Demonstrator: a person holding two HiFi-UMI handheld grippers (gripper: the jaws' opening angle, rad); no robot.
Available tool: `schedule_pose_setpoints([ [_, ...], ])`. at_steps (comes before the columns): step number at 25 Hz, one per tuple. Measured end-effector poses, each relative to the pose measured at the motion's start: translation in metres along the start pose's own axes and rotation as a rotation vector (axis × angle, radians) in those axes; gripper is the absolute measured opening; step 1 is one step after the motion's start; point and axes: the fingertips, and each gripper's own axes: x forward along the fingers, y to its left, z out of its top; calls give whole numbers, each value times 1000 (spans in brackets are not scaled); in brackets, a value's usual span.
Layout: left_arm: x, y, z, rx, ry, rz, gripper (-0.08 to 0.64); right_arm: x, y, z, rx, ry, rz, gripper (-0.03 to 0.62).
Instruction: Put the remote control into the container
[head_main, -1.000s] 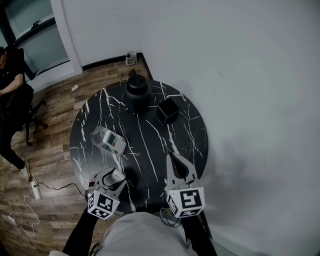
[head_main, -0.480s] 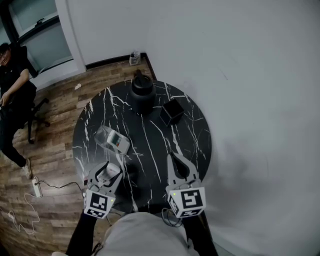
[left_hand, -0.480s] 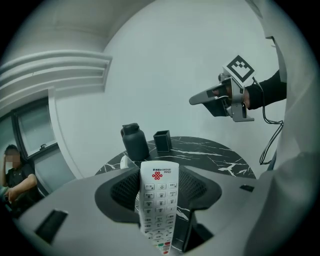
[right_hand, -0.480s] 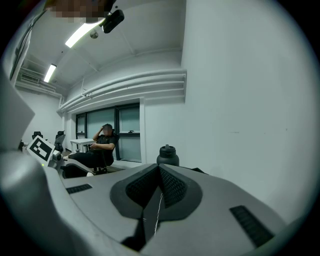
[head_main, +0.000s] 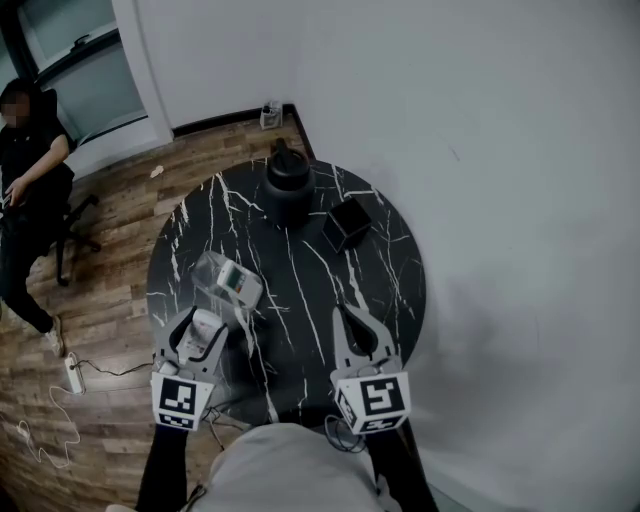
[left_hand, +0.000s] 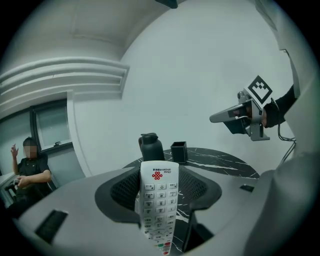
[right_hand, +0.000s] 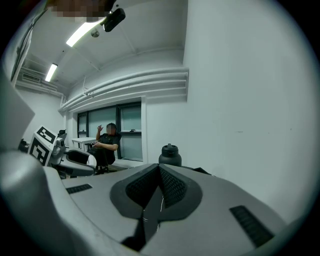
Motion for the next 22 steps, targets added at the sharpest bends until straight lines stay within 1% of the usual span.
schedule_pose_setpoints([
  [4,-4,18,14,-30,-37,43,247,3,2,0,1,-4,5,5],
  [10,-5,39,32,-71,-92,84,247,5,4,0,-1,0,6,5],
  [22,-2,86,64,-208,-223,140,247,9,3,-2,-3,10,-3,5],
])
